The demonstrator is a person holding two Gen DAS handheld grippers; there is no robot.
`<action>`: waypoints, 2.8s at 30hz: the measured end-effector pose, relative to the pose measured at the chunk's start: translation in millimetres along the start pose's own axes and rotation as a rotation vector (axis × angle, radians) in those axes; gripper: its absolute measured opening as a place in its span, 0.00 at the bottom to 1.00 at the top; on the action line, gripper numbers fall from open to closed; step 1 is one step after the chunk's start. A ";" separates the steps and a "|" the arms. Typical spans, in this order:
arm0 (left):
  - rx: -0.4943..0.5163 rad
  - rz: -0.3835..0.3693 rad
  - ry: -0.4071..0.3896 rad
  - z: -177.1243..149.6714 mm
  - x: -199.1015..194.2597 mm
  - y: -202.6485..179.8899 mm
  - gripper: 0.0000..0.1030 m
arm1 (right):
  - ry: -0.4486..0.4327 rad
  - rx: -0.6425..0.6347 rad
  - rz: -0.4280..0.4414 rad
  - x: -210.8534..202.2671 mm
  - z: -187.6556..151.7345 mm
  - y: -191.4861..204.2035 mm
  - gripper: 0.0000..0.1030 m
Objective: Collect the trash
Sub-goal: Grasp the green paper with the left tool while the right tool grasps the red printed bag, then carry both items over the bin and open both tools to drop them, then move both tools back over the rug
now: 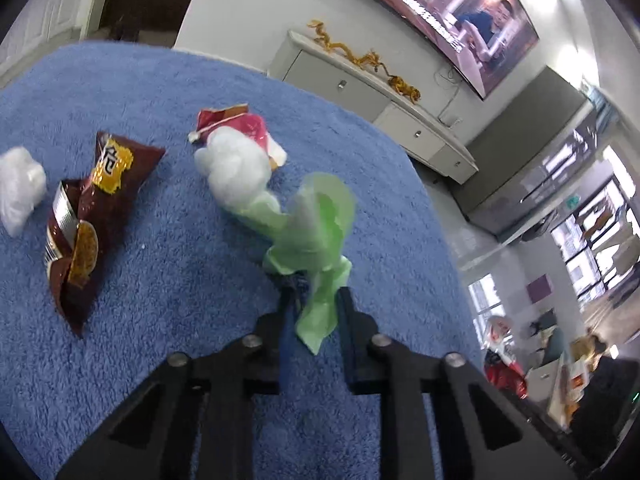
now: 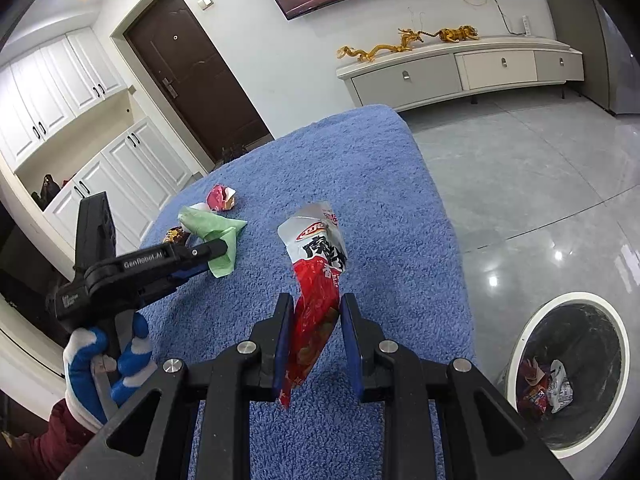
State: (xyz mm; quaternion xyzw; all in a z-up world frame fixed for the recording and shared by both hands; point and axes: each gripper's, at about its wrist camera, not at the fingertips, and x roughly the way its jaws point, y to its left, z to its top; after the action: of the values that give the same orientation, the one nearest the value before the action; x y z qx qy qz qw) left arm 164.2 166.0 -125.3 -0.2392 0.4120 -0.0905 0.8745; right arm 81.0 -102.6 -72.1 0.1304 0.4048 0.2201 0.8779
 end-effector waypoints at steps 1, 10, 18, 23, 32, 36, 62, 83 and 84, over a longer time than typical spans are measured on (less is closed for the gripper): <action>0.010 -0.012 0.009 -2.4 -1.0 -1.8 0.00 | -0.002 -0.002 -0.002 -1.8 -0.5 1.2 0.22; 0.088 -0.050 -0.015 -24.2 -35.4 -21.7 0.00 | -0.044 -0.020 0.003 -29.7 -5.9 12.9 0.22; 0.158 -0.082 -0.068 -38.8 -81.4 -44.5 0.00 | -0.130 -0.023 -0.011 -77.5 -12.3 15.2 0.22; 0.210 -0.117 -0.090 -45.6 -102.1 -75.9 0.00 | -0.193 -0.011 -0.042 -110.7 -18.2 5.7 0.22; 0.402 -0.213 -0.037 -67.2 -98.6 -171.9 0.00 | -0.296 0.120 -0.140 -164.4 -34.7 -59.9 0.22; 0.504 -0.254 0.034 -86.9 -73.8 -225.0 0.00 | -0.311 0.186 -0.189 -175.1 -43.8 -95.6 0.22; 0.710 -0.296 0.475 -156.8 142.5 -366.7 0.04 | -0.107 0.515 -0.400 -112.2 -85.7 -275.5 0.42; 0.714 -0.286 0.330 -155.4 49.7 -356.1 0.52 | -0.235 0.467 -0.459 -197.3 -89.4 -226.5 0.46; 0.715 -0.289 0.320 -155.5 44.1 -356.6 0.52 | -0.243 0.459 -0.462 -201.1 -88.3 -221.7 0.46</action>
State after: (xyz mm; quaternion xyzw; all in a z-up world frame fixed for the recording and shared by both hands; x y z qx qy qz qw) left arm 87.7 -213.1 -64.3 0.0412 0.4474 -0.3858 0.8058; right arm -40.2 -389.8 -87.2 0.2547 0.3553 -0.0983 0.8940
